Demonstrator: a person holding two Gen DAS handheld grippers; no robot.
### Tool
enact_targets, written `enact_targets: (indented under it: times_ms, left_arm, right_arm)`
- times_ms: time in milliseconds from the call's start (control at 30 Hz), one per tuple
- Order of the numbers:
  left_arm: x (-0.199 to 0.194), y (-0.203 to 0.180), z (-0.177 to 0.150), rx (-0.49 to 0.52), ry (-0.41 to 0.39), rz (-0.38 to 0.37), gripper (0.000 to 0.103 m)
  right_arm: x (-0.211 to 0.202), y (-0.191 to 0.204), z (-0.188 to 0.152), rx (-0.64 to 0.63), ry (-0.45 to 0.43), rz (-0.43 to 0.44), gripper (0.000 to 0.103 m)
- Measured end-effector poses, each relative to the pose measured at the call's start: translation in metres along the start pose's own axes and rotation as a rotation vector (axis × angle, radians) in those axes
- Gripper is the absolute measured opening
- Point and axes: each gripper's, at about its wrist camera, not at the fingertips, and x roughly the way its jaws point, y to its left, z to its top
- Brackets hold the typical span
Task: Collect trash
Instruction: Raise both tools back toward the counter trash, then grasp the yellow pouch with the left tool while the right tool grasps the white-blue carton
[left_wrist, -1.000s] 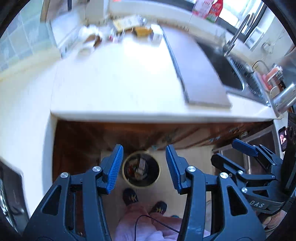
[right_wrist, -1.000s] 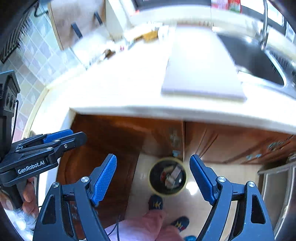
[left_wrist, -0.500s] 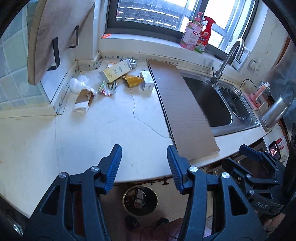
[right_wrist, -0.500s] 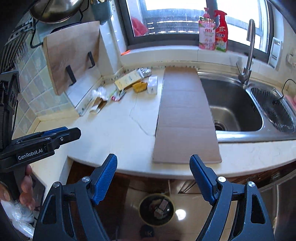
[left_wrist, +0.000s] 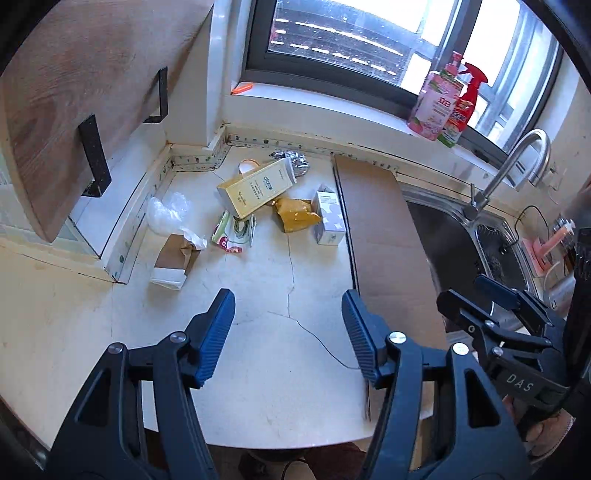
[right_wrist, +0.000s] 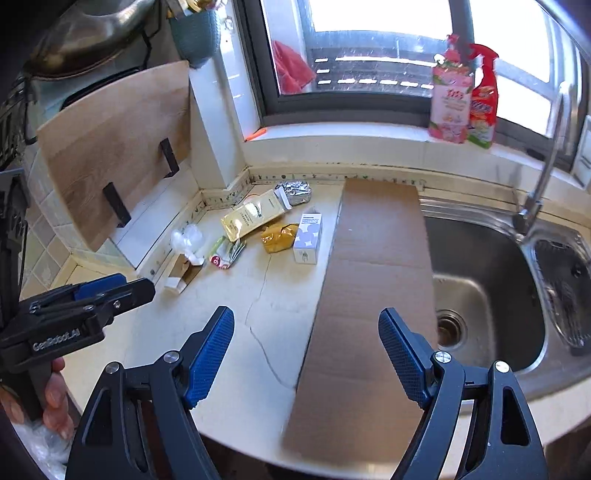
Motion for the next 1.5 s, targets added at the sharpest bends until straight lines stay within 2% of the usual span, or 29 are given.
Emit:
enact_targets:
  times_ms: [167, 300, 467, 600, 633, 700, 900, 1000, 1100, 1267, 1500]
  left_arm:
    - [0.051, 0.000, 0.035, -0.064, 0.020, 0.053, 0.057]
    - [0.087, 0.002, 0.050, -0.115, 0.049, 0.074, 0.057]
    - [0.122, 0.005, 0.062, -0.157, 0.084, 0.098, 0.057]
    - [0.134, 0.005, 0.067, -0.173, 0.094, 0.112, 0.057]
    - [0.138, 0.004, 0.069, -0.174, 0.096, 0.113, 0.057]
    - [0.142, 0.002, 0.071, -0.171, 0.096, 0.116, 0.057]
    - [0.160, -0.005, 0.082, -0.169, 0.112, 0.098, 0.057]
    - [0.174, -0.008, 0.089, -0.184, 0.128, 0.038, 0.058]
    - [0.193, -0.013, 0.095, -0.191, 0.148, 0.014, 0.064]
    - [0.232, -0.024, 0.103, -0.155, 0.215, 0.032, 0.064]
    - [0.275, -0.032, 0.102, -0.118, 0.271, 0.103, 0.064]
  right_arm:
    - [0.085, -0.019, 0.047, -0.021, 0.069, 0.032, 0.082]
    - [0.153, -0.020, 0.070, -0.050, 0.127, 0.067, 0.082]
    - [0.221, -0.010, 0.079, -0.093, 0.187, 0.088, 0.078]
    - [0.262, -0.004, 0.079, -0.133, 0.230, 0.081, 0.066]
    - [0.266, -0.004, 0.076, -0.134, 0.240, 0.089, 0.062]
    - [0.277, -0.005, 0.073, -0.136, 0.259, 0.104, 0.042]
    - [0.271, -0.017, 0.074, -0.084, 0.244, 0.194, 0.039]
    - [0.262, -0.026, 0.078, -0.060, 0.220, 0.221, 0.037]
    - [0.257, -0.040, 0.081, -0.028, 0.194, 0.231, 0.036]
    - [0.248, -0.067, 0.083, 0.004, 0.139, 0.201, 0.035]
    - [0.240, -0.090, 0.081, 0.041, 0.124, 0.236, 0.034]
